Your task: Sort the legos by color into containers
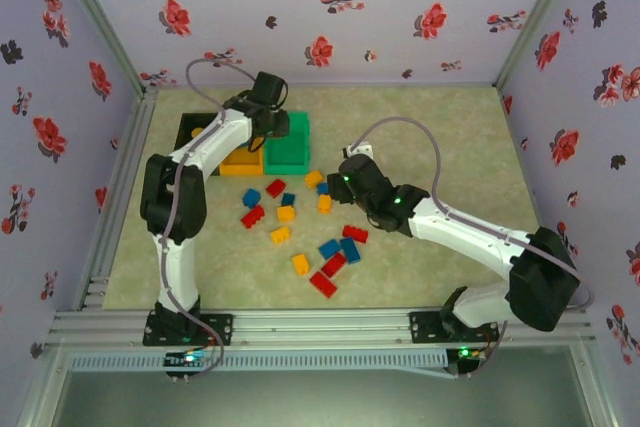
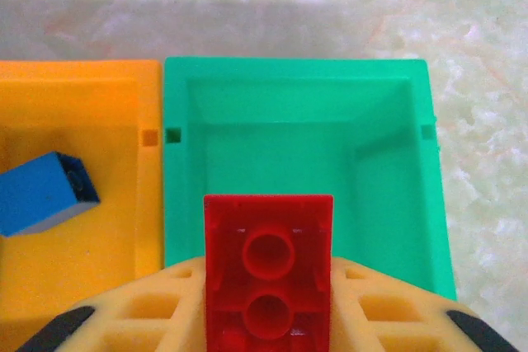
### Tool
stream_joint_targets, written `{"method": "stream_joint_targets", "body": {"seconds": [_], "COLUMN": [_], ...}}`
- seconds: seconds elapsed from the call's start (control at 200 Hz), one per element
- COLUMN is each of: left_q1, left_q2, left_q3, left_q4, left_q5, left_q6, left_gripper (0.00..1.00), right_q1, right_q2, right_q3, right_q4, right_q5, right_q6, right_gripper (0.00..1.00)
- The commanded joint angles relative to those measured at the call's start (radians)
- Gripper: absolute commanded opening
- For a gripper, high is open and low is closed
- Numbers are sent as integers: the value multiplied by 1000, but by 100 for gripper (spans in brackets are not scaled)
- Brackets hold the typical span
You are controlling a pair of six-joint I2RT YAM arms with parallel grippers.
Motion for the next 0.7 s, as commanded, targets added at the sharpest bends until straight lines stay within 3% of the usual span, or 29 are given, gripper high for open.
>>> {"method": "stream_joint_targets", "body": {"seconds": [0.0, 0.07, 0.695], "left_q1": [-4, -5, -10], "left_q2": [18, 9, -362], "left_q3": [48, 43, -323], "left_q4": [-31, -25, -35], "left_q5": [14, 14, 8], "left_q6": [8, 7, 4], "left_gripper": [56, 64, 65], "right_q1": [6, 6, 6], "right_q2": [2, 7, 138], "right_q3": [-8, -4, 66], "right_q4": [-6, -10, -20], "right_q5": [30, 32, -13], "right_q6": [24, 22, 3], "right_gripper": [61, 61, 62]}}
